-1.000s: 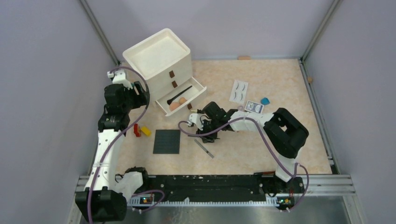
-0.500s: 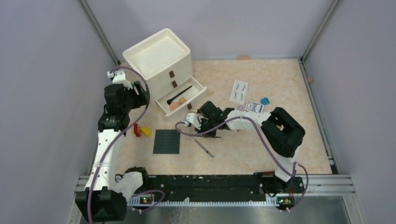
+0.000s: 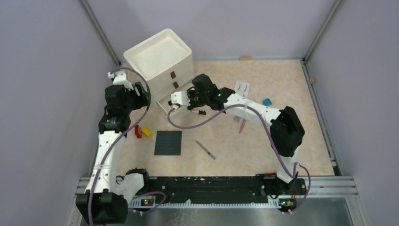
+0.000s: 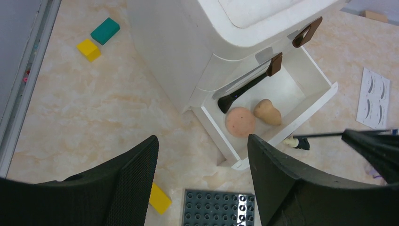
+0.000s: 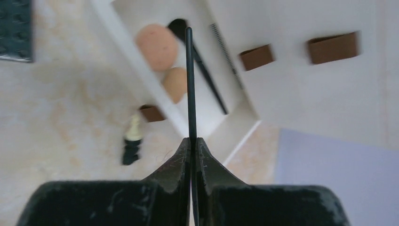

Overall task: Organize the makeup
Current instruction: Pick up the makeup brush from the center of the board, then place the makeup brush in the drawer, then pick up the makeup from the center of the board.

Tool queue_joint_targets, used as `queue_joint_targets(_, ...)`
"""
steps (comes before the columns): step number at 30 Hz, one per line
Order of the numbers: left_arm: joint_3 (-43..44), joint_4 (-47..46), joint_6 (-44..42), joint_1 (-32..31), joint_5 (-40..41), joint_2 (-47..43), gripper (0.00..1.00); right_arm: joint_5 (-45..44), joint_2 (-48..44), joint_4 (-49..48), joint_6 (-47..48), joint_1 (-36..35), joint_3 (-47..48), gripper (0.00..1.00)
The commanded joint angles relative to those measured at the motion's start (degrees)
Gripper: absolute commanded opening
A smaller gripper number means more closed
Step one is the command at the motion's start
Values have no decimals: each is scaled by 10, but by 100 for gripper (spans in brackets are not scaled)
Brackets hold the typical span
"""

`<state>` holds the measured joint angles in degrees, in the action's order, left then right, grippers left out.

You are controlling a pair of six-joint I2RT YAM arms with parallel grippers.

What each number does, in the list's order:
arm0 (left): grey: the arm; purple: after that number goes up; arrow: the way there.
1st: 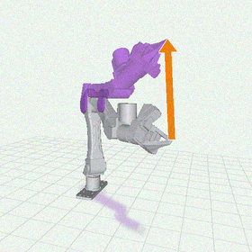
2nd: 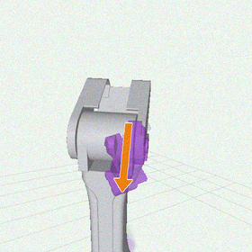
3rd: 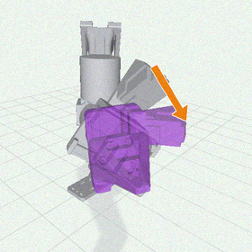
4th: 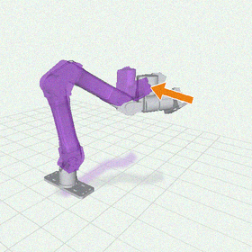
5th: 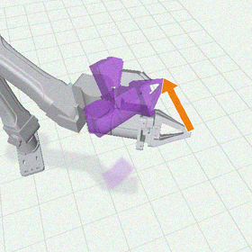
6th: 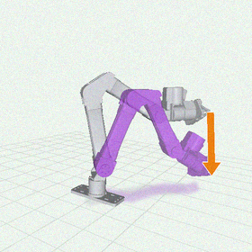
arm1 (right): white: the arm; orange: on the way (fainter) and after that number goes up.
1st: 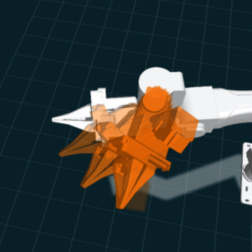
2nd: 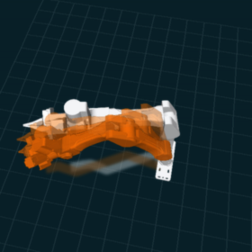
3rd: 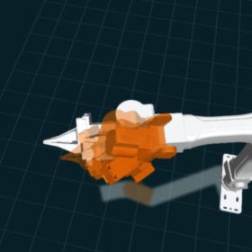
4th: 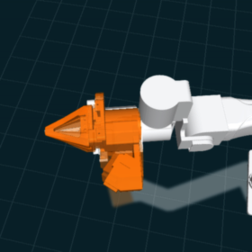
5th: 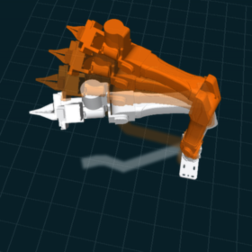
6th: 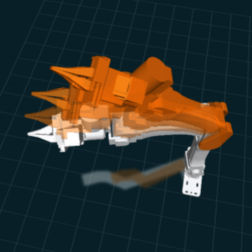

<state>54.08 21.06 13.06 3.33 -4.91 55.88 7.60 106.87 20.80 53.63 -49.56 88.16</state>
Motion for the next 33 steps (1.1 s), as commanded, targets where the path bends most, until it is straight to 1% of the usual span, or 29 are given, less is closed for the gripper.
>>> queue_joint_targets(1, -2, -22, -9, 0, 2, -18, 75, -26, 65, -7, 191, 5, 85, 0)
queue_joint_targets(2, -2, -22, -9, 0, 2, -19, 75, -29, 79, -14, 214, 5, 94, 0)
queue_joint_targets(5, -2, -22, -10, 0, 6, -22, 75, -56, 118, -79, 227, 5, 113, 14)
queue_joint_targets(9, -4, -22, -11, 0, 10, -25, 76, -73, 128, -132, 175, 5, 117, 28)
queue_joint_targets(10, -3, -22, -11, 0, 10, -24, 76, -73, 122, -142, 160, 5, 106, 31)
queue_joint_targets(11, -3, -22, -11, 0, 8, -22, 76, -73, 114, -159, 145, 5, 99, 46)
queue_joint_targets(12, -3, -22, -11, 0, 7, -21, 76, -81, 102, -179, 135, 6, 77, 53)
queue_joint_targets(13, -2, -23, -11, 0, 6, -21, 76, -95, 90, -208, 124, 6, 54, 58)
queue_joint_targets(16, -3, -23, -11, 0, 7, -21, 76, -145, 43, -313, 81, 6, -22, 64)
queue_joint_targets(18, -3, -23, -11, 0, 7, -20, 76, -181, 1, -379, -4, 6, -71, 65)
queue_joint_targets(19, -3, -23, -11, 0, 6, -20, 76, -191, -22, -391, -45, 7, -90, 65)
queue_joint_targets(22, -2, -23, -10, 0, 0, -16, 76, -225, -87, -372, -198, 7, -129, 64)
queue_joint_targets(24, 0, -23, -10, 1, -3, -14, 75, -275, -113, -290, -338, 9, -133, 63)
queue_joint_targets(26, 0, -22, -9, 1, -6, -15, 75, -310, -118, -179, -481, 15, -122, 60)
queue_joint_targets(27, 0, -22, -8, 1, -5, -17, 76, -308, -118, -130, -544, 17, -125, 59)
queue_joint_targets(29, 0, -21, -8, 0, -7, -18, 76, -271, -124, -62, -616, 16, -150, 55)
queue_joint_targets(31, 0, -22, -7, 0, -12, -16, 77, -225, -151, -35, -680, 16, -212, 54)
queue_joint_targets(33, 1, -22, -5, 0, -15, -13, 78, -166, -185, -38, -728, 15, -272, 55)
